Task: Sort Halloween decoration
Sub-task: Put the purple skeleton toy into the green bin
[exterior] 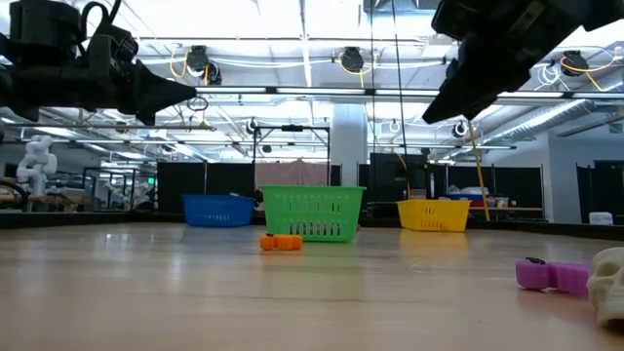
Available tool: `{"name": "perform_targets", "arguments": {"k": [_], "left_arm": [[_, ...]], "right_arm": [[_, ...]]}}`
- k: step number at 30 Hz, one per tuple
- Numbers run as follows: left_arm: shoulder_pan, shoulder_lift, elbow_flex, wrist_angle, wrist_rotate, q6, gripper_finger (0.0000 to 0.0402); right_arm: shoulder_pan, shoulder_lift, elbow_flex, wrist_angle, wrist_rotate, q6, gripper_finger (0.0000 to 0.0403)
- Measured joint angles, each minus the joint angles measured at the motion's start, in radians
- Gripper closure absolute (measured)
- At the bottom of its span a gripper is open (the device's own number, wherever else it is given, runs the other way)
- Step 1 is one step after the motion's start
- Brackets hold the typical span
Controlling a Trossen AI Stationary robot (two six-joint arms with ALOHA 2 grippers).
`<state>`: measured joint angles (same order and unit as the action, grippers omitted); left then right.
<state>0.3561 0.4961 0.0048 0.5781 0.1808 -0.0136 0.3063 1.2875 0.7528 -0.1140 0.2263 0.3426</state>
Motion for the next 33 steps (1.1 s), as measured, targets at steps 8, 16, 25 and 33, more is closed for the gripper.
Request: {"name": "perform_targets", "arguments": {"k": [8, 16, 25, 33], "left_arm": [[0.000, 0.001, 0.000, -0.024, -0.002, -0.002, 0.0394], [0.000, 0.001, 0.000, -0.023, -0.002, -0.005, 0.0394], [0.000, 0.001, -0.001, -0.022, -0.002, -0.005, 0.0394], [0.000, 0.001, -0.001, -0.021, -0.003, -0.005, 0.0394]], "right_arm": [[-0.071, 0.001, 0.038, -0.021, 0.008, -0.087, 0.0403], [-0.193, 0.019, 0.077, -0.019, -0.046, -0.188, 0.0403], [-0.448, 0.114, 0.173, -0.062, -0.216, -0.409, 0.0403], [-0.667, 0.316, 0.303, -0.198, -0.284, -0.663, 0.0354]]}}
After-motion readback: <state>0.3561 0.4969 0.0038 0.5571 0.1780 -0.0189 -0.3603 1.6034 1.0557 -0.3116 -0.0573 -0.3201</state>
